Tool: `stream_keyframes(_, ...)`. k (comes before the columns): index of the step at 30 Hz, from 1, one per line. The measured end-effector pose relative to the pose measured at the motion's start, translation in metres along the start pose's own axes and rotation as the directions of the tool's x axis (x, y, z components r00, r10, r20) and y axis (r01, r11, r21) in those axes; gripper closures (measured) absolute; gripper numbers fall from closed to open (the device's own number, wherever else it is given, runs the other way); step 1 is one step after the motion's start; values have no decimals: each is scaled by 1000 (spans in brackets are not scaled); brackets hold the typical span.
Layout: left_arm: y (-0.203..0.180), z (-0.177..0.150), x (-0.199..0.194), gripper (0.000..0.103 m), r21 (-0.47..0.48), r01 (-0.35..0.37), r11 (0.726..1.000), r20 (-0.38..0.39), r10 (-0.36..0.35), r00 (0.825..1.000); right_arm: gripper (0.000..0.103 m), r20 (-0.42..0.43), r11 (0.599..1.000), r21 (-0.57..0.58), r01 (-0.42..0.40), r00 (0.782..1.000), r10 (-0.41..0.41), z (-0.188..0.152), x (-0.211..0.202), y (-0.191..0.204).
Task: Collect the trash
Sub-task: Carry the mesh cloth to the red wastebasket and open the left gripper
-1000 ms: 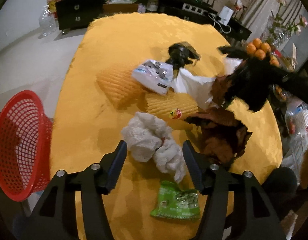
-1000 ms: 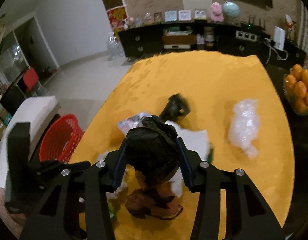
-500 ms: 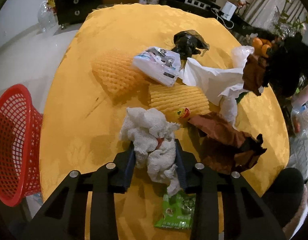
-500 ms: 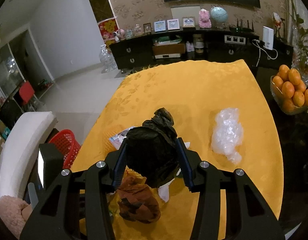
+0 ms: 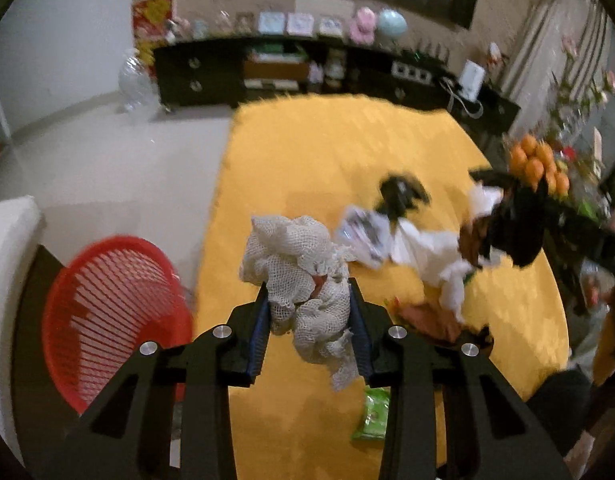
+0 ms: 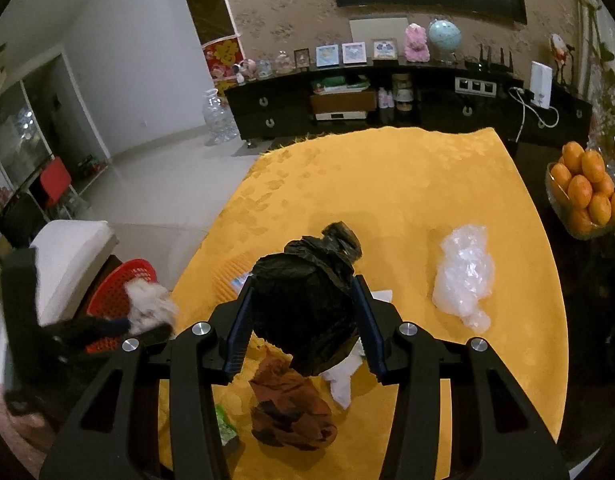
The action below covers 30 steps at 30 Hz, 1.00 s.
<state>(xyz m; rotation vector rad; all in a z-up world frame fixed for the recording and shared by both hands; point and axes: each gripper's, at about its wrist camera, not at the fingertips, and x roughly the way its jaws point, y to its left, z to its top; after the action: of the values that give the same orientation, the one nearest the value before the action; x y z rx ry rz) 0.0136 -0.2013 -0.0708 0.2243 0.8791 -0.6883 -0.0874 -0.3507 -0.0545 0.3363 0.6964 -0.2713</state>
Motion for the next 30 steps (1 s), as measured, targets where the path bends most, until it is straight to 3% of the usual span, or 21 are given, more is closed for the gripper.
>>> stream_keyframes(4, 15, 14, -26, 69, -21, -70, 997, 72, 71, 995, 57, 12, 1000, -22, -2, 1000, 3, 6, -1, 10)
stream_keyframes(11, 49, 25, -58, 69, -93, -165, 982, 129, 176, 976, 57, 39, 997, -75, -21, 999, 24, 24, 1, 36)
stream_keyframes(20, 96, 17, -88, 69, -185, -247, 951, 143, 275, 951, 57, 60, 982, -168, -82, 994, 93, 48, 7, 88)
stream_keyframes(30, 142, 0, -110, 69, -278, -290, 916, 133, 336, 933, 57, 27, 949, -264, -173, 982, 187, 57, 22, 155)
